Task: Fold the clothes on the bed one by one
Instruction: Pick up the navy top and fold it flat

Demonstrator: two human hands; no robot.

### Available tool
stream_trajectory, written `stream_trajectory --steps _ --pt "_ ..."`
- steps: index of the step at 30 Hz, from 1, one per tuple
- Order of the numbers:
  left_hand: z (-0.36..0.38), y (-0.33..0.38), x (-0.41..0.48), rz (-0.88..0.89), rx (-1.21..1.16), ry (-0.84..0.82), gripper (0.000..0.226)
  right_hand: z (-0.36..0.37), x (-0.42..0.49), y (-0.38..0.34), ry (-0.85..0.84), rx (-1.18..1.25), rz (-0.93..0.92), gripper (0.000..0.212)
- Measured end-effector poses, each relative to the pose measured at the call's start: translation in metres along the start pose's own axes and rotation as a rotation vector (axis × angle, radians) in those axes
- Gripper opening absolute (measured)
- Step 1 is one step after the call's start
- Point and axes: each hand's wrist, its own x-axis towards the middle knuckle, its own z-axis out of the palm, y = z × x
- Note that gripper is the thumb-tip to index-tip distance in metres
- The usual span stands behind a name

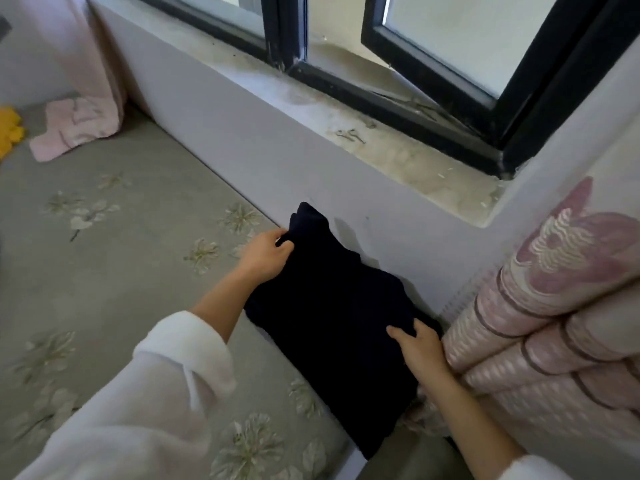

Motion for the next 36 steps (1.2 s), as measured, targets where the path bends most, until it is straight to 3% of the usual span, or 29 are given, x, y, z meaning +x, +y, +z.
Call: stream_trajectory --steps 6,10,17,20,22,24,26,29,32,36 --pt "0.015 0.004 0.040 0.060 0.136 0.023 0.021 0.007 0.012 0.012 0.068 0.155 0.147 0.039" --pt "0.037 -0.024 0.044 -0.013 0.375 0.086 0.047 0.017 0.013 0.030 0.021 0.138 0.325 0.050" --pt "0.108 -0.081 0.000 -0.144 0.459 -0.272 0.061 0.029 0.016 0.060 -0.048 -0.017 0.463 0.046" --pt "0.124 -0.095 -0.017 -0.161 0.452 -0.258 0.058 0.023 0.016 0.056 -0.074 -0.010 0.482 0.040" --pt "0.129 -0.100 -0.025 -0.123 0.472 -0.191 0.058 0.022 0.014 0.056 -0.065 -0.229 0.411 0.050" --pt "0.133 -0.102 -0.031 -0.100 0.489 -0.151 0.060 0.023 0.011 0.058 -0.007 -0.737 0.165 0.068" --pt "0.137 -0.100 -0.039 -0.072 0.497 -0.155 0.062 0.027 0.006 0.060 0.032 -1.050 -0.133 0.079" --pt "0.147 -0.094 -0.067 0.016 0.490 -0.293 0.064 0.033 0.003 0.064 -0.202 -1.154 -0.276 0.069" --pt "0.155 -0.094 -0.106 0.045 0.534 -0.396 0.066 0.037 -0.005 0.067 -0.426 -1.258 -0.161 0.069" --pt "0.139 -0.096 -0.146 -0.066 0.398 -0.392 0.065 0.045 -0.019 0.058 -0.308 -1.285 -0.289 0.058"
